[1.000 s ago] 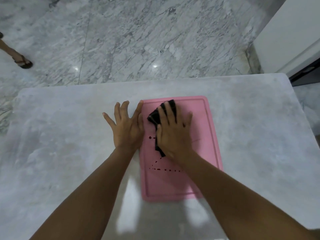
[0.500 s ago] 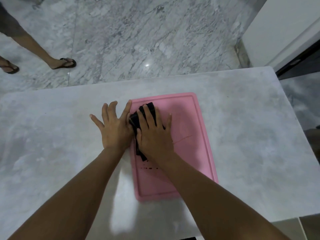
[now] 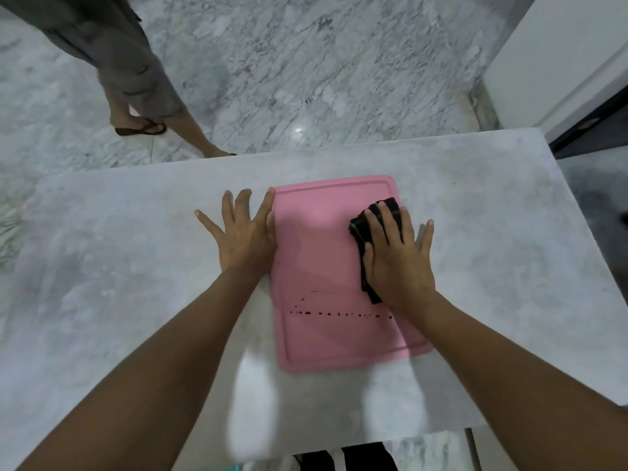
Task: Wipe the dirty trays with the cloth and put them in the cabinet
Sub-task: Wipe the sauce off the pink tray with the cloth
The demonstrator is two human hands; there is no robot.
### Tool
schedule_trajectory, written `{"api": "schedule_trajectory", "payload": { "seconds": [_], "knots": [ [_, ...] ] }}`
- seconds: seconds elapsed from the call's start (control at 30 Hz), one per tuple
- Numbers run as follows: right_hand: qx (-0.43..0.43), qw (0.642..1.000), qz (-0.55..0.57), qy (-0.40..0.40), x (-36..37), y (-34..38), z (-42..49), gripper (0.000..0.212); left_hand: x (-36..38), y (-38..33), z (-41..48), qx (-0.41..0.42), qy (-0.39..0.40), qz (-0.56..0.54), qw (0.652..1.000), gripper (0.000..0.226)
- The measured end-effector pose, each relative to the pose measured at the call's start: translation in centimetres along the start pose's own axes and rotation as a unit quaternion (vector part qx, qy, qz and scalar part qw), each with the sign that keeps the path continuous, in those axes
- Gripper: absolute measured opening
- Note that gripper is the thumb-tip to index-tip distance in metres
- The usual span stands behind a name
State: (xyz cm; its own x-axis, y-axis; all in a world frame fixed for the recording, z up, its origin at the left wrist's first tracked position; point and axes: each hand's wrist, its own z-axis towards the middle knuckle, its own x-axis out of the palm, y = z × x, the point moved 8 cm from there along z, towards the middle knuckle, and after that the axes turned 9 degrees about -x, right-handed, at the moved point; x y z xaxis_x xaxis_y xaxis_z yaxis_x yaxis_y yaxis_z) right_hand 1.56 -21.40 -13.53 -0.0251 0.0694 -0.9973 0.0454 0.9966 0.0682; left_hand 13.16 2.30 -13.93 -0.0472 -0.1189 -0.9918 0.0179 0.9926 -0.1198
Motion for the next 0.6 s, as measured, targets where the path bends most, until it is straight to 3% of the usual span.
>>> {"api": "schedule_trajectory", "payload": {
  "seconds": [0.2, 0.4, 0.6],
  "knots": [
    [0.007, 1.0, 0.01, 0.019, 0.1, 0.0, 0.3, 0.056, 0.6, -0.2, -6.6, 0.109, 0.043, 0.001, 0.993, 0.057],
    [0.023, 0.999, 0.022, 0.029, 1.0, 0.3, 0.2, 0.06, 1.1, 0.3, -8.0, 0.12, 0.024, -0.02, 0.992, 0.054],
    [0.025, 0.999, 0.044, 0.016, 0.8, 5.7, -0.6, 0.06, 1.3, 0.5, -8.2, 0.113, 0.018, -0.013, 0.993, 0.056]
  ]
}}
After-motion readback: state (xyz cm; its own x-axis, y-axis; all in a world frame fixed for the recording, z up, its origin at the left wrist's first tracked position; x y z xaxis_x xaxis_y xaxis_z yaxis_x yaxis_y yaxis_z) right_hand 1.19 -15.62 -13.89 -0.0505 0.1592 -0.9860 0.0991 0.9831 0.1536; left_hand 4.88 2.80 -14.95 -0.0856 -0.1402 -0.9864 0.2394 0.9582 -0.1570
